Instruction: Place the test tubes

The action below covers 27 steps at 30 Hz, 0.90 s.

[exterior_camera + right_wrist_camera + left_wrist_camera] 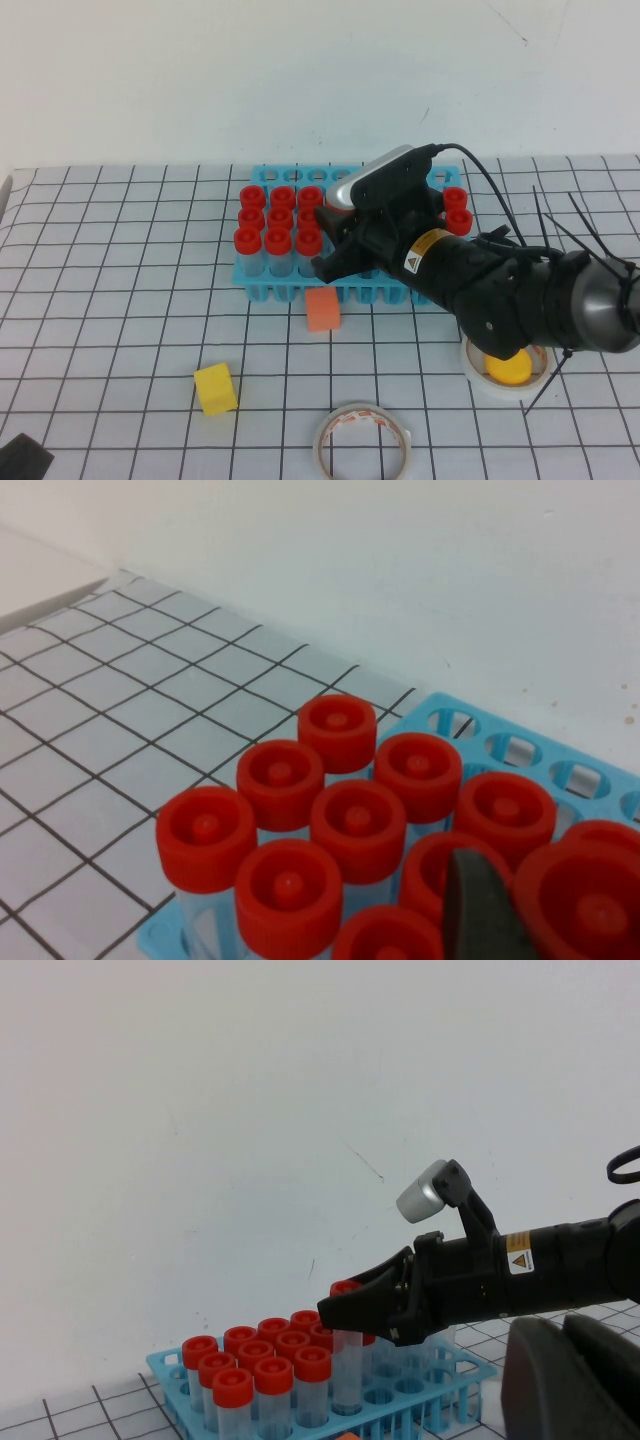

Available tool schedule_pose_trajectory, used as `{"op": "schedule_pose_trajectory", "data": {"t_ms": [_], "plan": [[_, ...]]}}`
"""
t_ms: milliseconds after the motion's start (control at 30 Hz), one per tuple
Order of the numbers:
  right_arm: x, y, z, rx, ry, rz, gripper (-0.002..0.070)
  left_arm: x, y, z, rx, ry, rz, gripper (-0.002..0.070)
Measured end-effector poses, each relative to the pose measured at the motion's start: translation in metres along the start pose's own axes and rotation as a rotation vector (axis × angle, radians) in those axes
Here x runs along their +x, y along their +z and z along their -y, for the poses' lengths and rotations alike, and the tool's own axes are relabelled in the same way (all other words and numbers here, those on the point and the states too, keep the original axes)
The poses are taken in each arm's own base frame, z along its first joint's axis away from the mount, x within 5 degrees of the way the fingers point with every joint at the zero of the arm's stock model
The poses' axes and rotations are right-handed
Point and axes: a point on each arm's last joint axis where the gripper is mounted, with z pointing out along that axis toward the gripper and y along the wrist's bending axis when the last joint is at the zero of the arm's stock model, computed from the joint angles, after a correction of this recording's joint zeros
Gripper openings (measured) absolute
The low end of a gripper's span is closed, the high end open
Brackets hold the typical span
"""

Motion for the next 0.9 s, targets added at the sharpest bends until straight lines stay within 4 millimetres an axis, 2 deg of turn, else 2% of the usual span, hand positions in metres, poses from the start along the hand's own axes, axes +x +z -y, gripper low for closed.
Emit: {"op": "schedule_pose_trajectory", "data": {"t_ms": [900], "plan": [[0.0025,0.0014,-0.0034,-0.036,-0.010,0.007,0.0279,0.0000,0.0000,0.0000,0.000,0.000,0.000,-0.0001]]}}
